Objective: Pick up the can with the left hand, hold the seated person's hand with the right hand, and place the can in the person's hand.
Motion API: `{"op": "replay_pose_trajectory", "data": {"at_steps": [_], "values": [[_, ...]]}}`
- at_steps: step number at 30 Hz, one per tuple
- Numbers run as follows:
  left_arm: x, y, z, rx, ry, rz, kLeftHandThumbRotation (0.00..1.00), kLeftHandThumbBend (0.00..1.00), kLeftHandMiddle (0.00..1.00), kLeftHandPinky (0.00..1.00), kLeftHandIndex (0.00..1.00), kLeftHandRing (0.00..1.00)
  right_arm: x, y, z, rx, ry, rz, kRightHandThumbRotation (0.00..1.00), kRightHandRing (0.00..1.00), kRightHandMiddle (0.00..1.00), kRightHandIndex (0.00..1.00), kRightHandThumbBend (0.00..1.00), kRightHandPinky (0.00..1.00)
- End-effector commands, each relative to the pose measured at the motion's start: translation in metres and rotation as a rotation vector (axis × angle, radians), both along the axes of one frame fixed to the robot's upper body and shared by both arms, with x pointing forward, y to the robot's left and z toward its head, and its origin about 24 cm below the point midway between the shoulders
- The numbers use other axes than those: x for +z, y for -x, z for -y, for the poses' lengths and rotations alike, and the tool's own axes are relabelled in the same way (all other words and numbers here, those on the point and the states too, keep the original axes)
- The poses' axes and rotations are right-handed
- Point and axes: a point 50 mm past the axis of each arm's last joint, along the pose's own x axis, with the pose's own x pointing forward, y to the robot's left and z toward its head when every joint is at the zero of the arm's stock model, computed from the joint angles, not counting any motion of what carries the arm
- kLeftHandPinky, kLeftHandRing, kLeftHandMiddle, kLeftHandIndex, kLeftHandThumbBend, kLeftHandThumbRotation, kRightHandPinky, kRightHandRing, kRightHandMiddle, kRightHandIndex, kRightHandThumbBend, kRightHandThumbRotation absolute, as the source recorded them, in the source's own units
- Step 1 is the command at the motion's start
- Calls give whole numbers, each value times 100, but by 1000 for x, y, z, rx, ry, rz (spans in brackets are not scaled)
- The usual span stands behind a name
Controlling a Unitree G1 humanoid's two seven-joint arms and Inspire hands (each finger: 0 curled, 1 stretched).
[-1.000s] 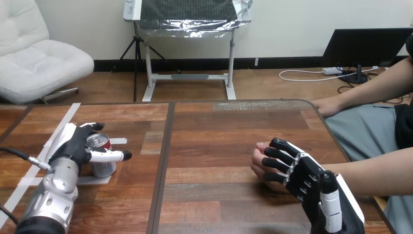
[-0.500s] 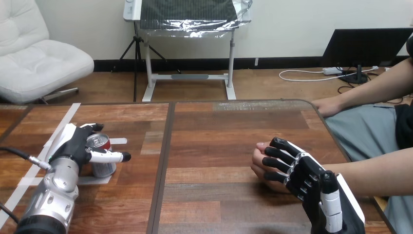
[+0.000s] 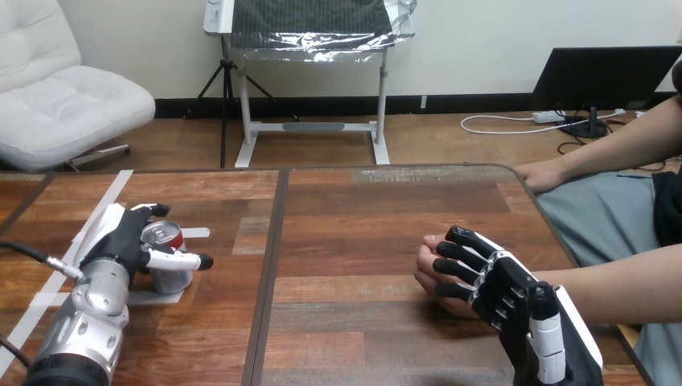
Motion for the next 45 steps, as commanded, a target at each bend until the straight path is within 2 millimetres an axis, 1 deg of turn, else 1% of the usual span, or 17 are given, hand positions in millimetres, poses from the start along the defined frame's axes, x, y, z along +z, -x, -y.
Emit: {"op": "replay_pose_trajectory", "data": {"at_steps": [1, 17, 29, 41, 45], "values": [[27, -19, 3, -25, -22, 71, 9, 81, 84, 62, 86, 80, 13, -12, 1, -7, -10, 84, 96, 81, 83, 84, 99, 73], [28, -18, 3, -32, -41, 75, 8, 81, 86, 64, 85, 82, 13, -12, 1, -12, -4, 84, 95, 81, 82, 84, 100, 73], [27, -17, 2, -27, -62, 73, 7, 80, 86, 66, 85, 82, 13, -12, 1, -6, -8, 89, 95, 81, 83, 84, 100, 74], [27, -17, 1, -14, -47, 86, 4, 79, 83, 65, 83, 79, 14, -12, 0, -4, -10, 87, 96, 81, 83, 84, 100, 74], [27, -17, 1, -5, -48, 87, 2, 78, 80, 63, 81, 75, 14, -12, 0, -4, -9, 89, 96, 81, 82, 84, 99, 73]]}}
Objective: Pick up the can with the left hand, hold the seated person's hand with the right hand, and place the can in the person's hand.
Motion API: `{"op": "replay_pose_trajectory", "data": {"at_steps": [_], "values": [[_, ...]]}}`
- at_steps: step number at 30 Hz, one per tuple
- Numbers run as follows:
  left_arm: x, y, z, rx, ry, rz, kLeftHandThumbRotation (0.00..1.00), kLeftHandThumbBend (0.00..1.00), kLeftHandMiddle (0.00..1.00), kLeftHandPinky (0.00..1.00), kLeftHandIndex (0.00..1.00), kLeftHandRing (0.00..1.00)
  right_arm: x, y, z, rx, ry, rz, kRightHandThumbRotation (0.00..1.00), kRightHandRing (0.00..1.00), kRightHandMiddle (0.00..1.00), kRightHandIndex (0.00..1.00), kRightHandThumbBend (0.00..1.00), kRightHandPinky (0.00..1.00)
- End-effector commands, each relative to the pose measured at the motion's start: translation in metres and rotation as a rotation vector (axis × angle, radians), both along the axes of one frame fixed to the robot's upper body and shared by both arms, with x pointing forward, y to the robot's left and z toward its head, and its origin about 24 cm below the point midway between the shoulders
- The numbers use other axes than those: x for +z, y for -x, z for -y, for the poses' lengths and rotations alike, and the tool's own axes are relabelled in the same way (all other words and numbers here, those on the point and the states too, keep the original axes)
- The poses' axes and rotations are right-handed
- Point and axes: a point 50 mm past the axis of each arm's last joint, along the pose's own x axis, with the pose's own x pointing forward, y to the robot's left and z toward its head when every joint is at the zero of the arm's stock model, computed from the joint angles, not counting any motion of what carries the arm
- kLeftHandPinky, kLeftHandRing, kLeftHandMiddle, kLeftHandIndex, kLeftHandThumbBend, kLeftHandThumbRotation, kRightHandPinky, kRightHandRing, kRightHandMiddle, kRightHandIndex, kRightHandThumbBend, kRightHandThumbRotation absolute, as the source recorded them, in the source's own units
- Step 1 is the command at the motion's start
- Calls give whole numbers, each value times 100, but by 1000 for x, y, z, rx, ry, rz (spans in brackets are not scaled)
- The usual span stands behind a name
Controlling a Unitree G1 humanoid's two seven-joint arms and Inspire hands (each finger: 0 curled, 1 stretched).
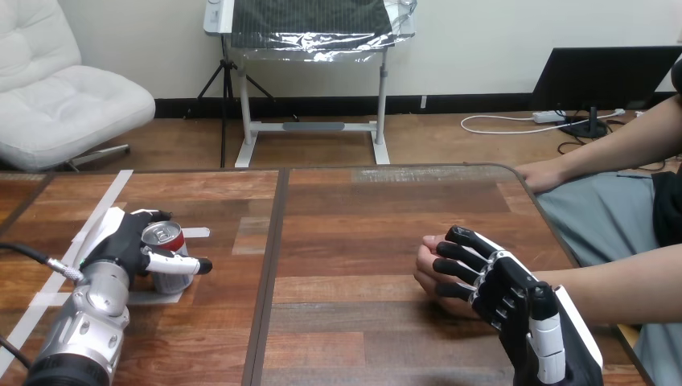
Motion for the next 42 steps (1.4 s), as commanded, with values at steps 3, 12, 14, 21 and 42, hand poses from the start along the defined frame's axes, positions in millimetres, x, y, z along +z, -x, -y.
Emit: {"op": "replay_pose_trajectory", "data": {"at_steps": [3, 12, 14, 21, 42], "values": [[28, -18, 1, 1, -38, 102, 1, 78, 78, 62, 80, 73, 14, -13, 0, -2, -9, 90, 96, 81, 82, 84, 99, 73], [28, -18, 1, 23, -45, 114, 0, 74, 70, 55, 75, 65, 14, -13, -1, -3, -8, 91, 96, 81, 82, 83, 99, 73], [28, -18, 1, 26, -51, 118, 0, 74, 69, 54, 74, 64, 14, -13, -1, -4, -5, 91, 96, 81, 82, 83, 99, 73], [30, -18, 1, 33, -65, 132, 0, 70, 64, 50, 70, 59, 14, -13, -1, -3, 0, 92, 96, 81, 82, 83, 99, 73], [31, -16, 1, 118, -35, 238, 0, 63, 50, 36, 53, 44, 13, -14, -1, -2, -4, 89, 96, 80, 82, 84, 100, 72]]}}
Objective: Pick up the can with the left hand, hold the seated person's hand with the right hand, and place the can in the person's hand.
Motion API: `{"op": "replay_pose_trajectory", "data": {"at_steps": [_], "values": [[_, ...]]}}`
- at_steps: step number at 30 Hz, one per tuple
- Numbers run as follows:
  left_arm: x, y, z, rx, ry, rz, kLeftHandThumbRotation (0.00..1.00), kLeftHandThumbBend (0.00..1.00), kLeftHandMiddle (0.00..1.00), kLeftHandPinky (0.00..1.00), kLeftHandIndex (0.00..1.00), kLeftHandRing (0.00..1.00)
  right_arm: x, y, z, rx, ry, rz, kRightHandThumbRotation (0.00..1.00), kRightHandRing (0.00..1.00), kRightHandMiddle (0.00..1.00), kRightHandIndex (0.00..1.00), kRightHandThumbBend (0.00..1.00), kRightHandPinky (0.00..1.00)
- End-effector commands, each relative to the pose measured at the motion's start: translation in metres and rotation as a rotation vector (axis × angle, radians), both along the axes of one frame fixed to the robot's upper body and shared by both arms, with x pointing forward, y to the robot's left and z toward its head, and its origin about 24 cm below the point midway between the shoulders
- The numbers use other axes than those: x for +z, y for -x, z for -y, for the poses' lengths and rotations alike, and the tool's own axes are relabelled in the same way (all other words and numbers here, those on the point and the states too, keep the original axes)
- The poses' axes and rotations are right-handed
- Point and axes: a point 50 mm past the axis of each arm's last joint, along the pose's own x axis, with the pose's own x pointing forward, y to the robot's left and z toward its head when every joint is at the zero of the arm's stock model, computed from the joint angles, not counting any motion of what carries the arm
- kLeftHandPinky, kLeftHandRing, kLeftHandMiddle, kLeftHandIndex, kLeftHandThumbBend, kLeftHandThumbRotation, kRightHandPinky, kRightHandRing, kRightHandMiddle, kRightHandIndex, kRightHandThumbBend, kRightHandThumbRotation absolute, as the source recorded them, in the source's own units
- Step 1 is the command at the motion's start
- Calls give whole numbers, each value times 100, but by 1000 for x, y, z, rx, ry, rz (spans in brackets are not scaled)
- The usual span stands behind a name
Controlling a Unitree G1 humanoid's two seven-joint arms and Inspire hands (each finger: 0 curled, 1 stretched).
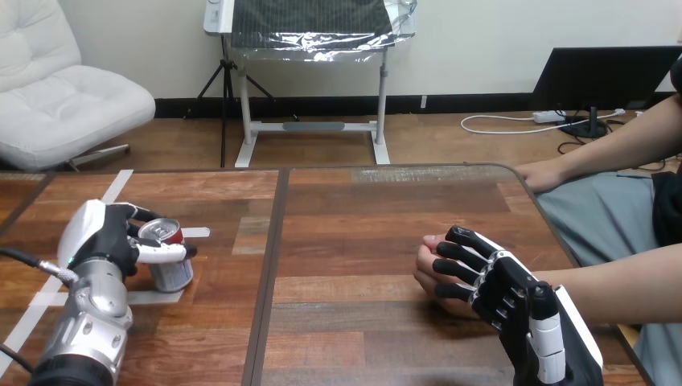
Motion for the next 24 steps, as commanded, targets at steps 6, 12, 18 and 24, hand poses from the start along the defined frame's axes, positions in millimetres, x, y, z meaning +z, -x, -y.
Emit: {"op": "replay_pose_trajectory", "data": {"at_steps": [6, 12, 18, 24], "values": [[28, -16, 4, 5, 14, 158, 0, 62, 46, 34, 50, 41, 13, -15, 0, 4, 1, 88, 96, 81, 82, 84, 100, 73], [29, -15, 3, 1, 13, 156, 0, 65, 46, 33, 50, 40, 13, -15, 0, 2, 1, 86, 96, 81, 83, 84, 100, 73], [30, -15, 3, -7, 17, 168, 0, 66, 46, 34, 50, 40, 13, -16, 1, 0, 4, 87, 95, 81, 83, 84, 100, 73], [32, -15, 3, -12, 22, 178, 0, 67, 47, 34, 49, 41, 12, -17, 2, -2, 10, 86, 95, 81, 82, 84, 100, 73]]}}
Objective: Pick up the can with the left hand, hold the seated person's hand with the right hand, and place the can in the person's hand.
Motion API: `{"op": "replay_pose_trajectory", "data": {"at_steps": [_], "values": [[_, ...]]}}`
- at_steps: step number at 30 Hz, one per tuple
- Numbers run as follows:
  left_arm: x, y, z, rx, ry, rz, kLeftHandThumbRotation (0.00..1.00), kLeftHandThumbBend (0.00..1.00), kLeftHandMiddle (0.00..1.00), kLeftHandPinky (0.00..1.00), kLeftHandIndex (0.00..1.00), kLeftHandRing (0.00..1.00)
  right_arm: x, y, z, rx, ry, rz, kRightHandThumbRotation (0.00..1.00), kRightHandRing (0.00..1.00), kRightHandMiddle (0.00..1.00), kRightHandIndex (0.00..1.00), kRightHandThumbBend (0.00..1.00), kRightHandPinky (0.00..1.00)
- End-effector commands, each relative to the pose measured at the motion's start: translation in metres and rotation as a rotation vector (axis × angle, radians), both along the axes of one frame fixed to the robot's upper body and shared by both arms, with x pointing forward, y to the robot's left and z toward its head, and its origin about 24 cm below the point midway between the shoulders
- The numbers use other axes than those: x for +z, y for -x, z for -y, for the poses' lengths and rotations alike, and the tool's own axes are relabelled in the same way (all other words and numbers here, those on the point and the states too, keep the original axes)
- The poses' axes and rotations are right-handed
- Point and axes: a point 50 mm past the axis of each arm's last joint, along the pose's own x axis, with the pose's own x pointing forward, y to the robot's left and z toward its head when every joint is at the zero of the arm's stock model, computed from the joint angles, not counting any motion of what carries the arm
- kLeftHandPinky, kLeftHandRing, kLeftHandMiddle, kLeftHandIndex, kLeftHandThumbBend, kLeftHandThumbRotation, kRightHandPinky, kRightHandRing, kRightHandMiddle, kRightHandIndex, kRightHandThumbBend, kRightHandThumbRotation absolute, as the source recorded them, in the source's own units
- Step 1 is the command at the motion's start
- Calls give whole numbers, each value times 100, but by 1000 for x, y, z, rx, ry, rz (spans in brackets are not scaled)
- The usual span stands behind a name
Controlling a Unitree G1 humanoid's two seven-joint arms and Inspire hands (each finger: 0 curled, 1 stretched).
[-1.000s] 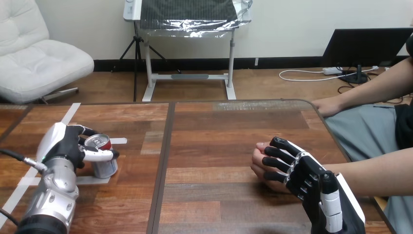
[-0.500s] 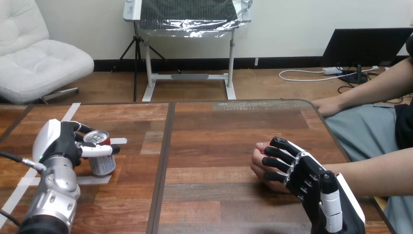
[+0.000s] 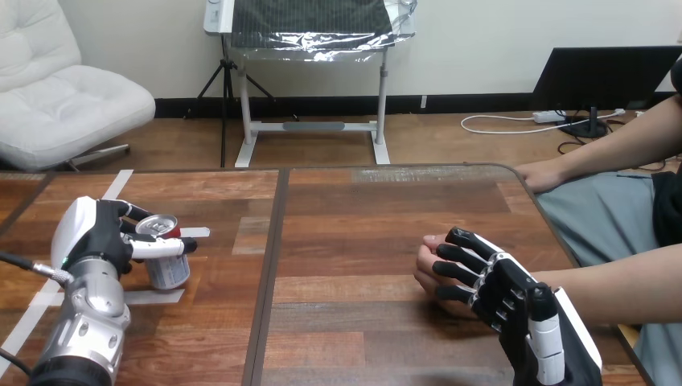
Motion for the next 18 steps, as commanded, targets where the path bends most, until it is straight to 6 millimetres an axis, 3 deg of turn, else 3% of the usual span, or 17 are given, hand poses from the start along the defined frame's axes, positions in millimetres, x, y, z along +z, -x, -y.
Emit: {"op": "replay_pose_trajectory", "data": {"at_steps": [1, 18], "values": [[30, -16, 6, -42, -4, 138, 0, 67, 47, 34, 49, 41, 15, -18, 2, -2, 11, 98, 95, 81, 82, 84, 100, 73], [39, -16, 8, -60, -12, 158, 0, 68, 48, 35, 50, 42, 15, -22, 5, -1, 29, 102, 96, 81, 82, 84, 100, 75]]}}
